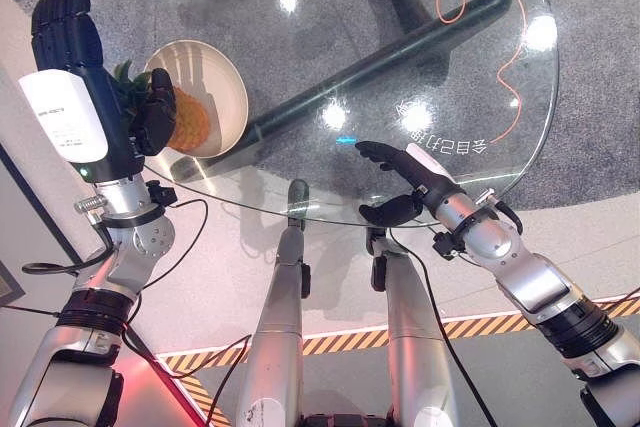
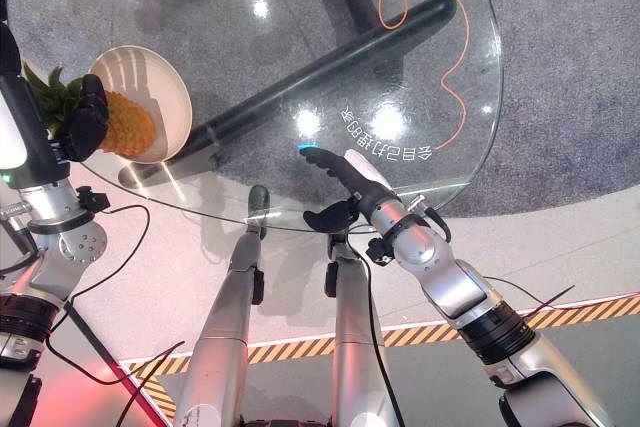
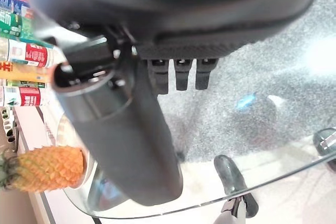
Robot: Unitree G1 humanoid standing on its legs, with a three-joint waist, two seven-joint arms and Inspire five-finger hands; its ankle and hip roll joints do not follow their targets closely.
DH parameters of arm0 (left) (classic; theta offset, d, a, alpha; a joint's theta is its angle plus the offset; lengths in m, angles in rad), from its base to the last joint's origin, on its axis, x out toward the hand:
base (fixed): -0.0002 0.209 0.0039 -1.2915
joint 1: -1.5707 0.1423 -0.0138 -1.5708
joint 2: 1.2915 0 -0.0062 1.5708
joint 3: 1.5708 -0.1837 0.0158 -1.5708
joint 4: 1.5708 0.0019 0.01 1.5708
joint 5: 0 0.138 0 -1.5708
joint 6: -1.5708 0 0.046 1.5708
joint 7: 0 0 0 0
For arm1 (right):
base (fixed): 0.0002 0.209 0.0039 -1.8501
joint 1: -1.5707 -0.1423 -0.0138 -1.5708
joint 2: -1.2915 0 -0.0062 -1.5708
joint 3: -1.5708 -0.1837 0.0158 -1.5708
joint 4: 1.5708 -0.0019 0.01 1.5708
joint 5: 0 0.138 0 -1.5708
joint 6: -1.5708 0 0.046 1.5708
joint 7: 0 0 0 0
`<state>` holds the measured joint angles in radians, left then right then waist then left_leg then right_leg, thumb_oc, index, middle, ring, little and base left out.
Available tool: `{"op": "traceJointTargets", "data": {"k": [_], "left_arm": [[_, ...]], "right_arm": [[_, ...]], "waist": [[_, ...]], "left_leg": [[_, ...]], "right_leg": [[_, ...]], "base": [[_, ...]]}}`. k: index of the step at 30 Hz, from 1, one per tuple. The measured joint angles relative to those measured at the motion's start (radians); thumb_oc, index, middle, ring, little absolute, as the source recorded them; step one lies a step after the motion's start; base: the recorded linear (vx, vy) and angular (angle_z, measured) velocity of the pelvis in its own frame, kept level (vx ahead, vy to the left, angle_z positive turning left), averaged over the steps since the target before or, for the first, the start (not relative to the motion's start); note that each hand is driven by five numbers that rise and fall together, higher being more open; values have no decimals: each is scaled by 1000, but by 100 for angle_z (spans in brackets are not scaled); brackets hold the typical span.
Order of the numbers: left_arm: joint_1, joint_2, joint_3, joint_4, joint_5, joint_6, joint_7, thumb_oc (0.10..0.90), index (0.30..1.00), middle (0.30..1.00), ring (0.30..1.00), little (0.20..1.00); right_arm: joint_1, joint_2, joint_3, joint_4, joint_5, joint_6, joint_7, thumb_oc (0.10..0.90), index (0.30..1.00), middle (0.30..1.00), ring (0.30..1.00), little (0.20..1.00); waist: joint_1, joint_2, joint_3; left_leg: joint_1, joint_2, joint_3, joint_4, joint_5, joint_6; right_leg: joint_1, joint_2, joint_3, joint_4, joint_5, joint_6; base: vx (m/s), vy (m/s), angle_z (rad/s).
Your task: Pick up the fruit to the plate
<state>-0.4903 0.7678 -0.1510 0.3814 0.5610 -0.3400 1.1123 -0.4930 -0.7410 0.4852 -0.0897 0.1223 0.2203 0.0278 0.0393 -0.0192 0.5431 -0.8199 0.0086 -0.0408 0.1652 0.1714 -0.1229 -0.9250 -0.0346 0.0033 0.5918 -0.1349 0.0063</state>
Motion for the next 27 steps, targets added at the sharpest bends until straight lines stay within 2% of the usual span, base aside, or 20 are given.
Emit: {"op": "traceJointTargets", "data": {"k": [5, 13, 21, 27], "left_arm": [[31, 0, 0, -106, 22, -25, -19, 800, 900, 900, 900, 900], [66, 2, 3, -190, 26, -48, -51, 800, 900, 900, 900, 900], [147, -3, 12, -270, 21, -119, -145, 800, 900, 900, 900, 900], [165, -3, 14, -285, -21, -127, -217, 800, 900, 900, 900, 900]], "right_arm": [[36, 0, -15, -4, -2, 0, 1, 800, 900, 900, 900, 900], [73, 1, -38, -23, -3, 0, 9, 800, 900, 900, 900, 900], [118, 13, -48, -34, -6, -5, 14, 800, 900, 900, 900, 900], [134, 31, -50, -24, -5, -16, 19, 800, 900, 900, 900, 900]], "waist": [[6, 0, 0], [7, 2, 0], [12, 9, 1], [12, 12, 1]], "left_leg": [[15, 0, 0, 2, 0, 0], [50, 0, -1, -7, -1, 0], [153, 3, -5, -37, 0, 2], [235, 6, -8, -54, -1, 2]], "right_leg": [[16, 0, 1, -1, 0, 0], [50, 2, 1, -3, -5, 7], [156, 4, 0, -36, -7, 11], [243, 5, -4, -61, -8, 14]], "base": [[-5, -21, 0], [-14, -60, 0], [-29, -92, 0], [-16, -85, 1]]}}
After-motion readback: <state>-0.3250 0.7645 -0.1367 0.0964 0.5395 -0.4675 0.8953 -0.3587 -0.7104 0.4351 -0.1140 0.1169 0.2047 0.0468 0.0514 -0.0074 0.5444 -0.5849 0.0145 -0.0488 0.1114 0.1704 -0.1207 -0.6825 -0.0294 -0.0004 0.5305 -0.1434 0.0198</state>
